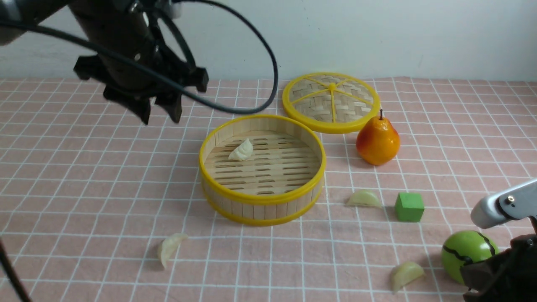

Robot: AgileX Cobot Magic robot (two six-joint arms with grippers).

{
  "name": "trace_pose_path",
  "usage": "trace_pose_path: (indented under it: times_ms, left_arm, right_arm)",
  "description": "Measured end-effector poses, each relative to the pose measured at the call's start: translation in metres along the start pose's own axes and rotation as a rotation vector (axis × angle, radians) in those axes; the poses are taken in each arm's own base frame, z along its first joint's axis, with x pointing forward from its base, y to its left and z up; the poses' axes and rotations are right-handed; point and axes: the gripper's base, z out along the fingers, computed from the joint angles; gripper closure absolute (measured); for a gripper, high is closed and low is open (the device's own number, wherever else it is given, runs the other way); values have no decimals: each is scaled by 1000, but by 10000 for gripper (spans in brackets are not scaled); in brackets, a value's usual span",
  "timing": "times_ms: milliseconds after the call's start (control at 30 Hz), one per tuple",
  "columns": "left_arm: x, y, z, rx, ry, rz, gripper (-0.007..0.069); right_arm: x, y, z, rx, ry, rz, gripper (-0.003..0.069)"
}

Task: Put the dumplings into the steamer on the table with the pink tablecloth.
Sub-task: 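Reach for and grasp a dumpling on the table with the left gripper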

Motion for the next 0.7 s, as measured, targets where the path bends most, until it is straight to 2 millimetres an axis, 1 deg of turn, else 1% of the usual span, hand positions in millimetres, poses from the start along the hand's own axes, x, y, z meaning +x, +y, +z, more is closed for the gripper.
trace_pose_path:
  times_ms: [33, 67, 100, 167, 200, 233, 267, 300, 333, 367, 400, 433, 533, 633, 667, 700]
  left_arm:
    - [15, 1, 12, 3, 10, -5, 277]
    - [24, 2, 23, 5, 12, -9, 278]
    - [37, 4, 42, 9, 12, -9, 279]
    - [50, 5, 62, 14, 10, -8, 281]
    - [65, 6, 85, 19, 11, -4, 281]
    - [74, 7, 99, 23, 12, -1, 281]
    - [78, 7, 106, 25, 12, 0, 281]
    - [80, 7, 109, 26, 14, 1, 281]
    - [84, 7, 121, 24, 31, 2, 281]
    - [86, 7, 129, 21, 48, 3, 281]
    - [87, 7, 131, 20, 51, 3, 281]
    - [90, 7, 143, 14, 83, 5, 286]
    - [96, 6, 161, 8, 130, 1, 316]
    - [94, 5, 162, 12, 126, -2, 414]
    - [92, 3, 160, 14, 129, -2, 436]
    - [91, 2, 158, 18, 131, -5, 436]
  right_arm:
    - [0, 0, 0, -3, 0, 5, 637]
    - [0, 1, 0, -6, 0, 11, 636]
    - [0, 1, 0, -12, -1, 21, 636]
    - [0, 1, 0, -14, -2, 26, 634]
    - [0, 1, 0, -16, -2, 29, 633]
    - [0, 2, 0, -17, -2, 31, 631]
    - [0, 2, 0, -18, -2, 32, 630]
    - [0, 2, 0, -19, -2, 34, 630]
    - [0, 2, 0, -20, -3, 36, 627]
    - [0, 2, 0, -21, -3, 38, 627]
    - [0, 2, 0, -21, -3, 39, 627]
    - [0, 2, 0, -23, -3, 41, 627]
    - [0, 2, 0, -26, -4, 47, 625]
    - [0, 2, 0, -26, -4, 48, 623]
    - [0, 2, 0, -26, -4, 48, 622]
    - [0, 2, 0, -26, -4, 48, 622]
